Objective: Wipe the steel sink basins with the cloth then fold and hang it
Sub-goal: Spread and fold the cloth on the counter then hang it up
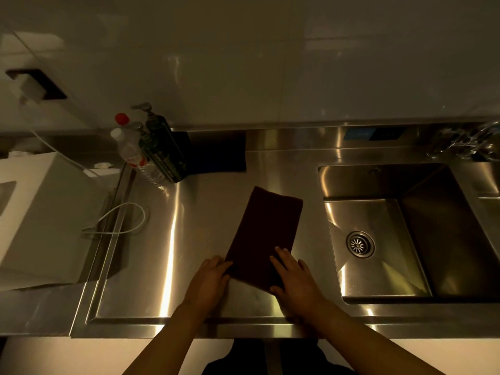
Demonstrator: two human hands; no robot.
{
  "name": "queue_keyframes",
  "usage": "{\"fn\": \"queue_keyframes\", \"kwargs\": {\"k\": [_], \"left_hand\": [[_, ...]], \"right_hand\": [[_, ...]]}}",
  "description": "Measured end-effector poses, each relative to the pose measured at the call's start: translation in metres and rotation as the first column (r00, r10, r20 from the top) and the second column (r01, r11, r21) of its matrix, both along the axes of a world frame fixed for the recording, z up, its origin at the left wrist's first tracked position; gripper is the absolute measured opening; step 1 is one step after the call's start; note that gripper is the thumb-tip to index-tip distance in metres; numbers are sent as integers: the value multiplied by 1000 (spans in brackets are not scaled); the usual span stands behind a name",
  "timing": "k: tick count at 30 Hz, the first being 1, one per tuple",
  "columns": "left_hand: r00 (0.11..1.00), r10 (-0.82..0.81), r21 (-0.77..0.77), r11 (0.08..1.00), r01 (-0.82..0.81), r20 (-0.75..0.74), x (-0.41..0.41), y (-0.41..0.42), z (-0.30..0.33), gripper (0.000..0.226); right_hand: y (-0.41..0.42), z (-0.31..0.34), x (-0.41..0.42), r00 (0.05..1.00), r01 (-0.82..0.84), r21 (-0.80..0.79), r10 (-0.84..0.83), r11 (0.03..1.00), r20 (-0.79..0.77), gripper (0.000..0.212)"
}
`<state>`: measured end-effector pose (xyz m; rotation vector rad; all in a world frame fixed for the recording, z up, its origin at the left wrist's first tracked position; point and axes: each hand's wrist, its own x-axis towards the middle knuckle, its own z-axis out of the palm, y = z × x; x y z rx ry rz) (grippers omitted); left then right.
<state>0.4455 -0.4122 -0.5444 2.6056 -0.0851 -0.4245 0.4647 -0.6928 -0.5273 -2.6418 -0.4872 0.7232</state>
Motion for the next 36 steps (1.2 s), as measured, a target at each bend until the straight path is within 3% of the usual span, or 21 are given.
{"fn": "queue_keyframes", "kwargs": {"k": [11,19,27,34,36], "left_hand": [[984,-129,27,992,127,121,-33,-33,12,49],[990,-138,19,990,138,4,-64,-74,11,47],[998,-62,23,998,62,20,-61,-81,13,42],[969,-245,94,966,243,20,-42,-106,12,42],[958,-286,118,952,283,11,-37,-113,10,42]], "right_hand": [[-42,-12,-3,995,-103,-2,103,995,9,85],[-88,-7,5,969,-248,-34,248,968,-1,82],[-74,3,-22,967,-235,-19,236,972,93,54],[-64,12,-16,923,-331,-98,344,939,174,37],[-62,17,-15,907,-363,-132,382,922,175,44]]}}
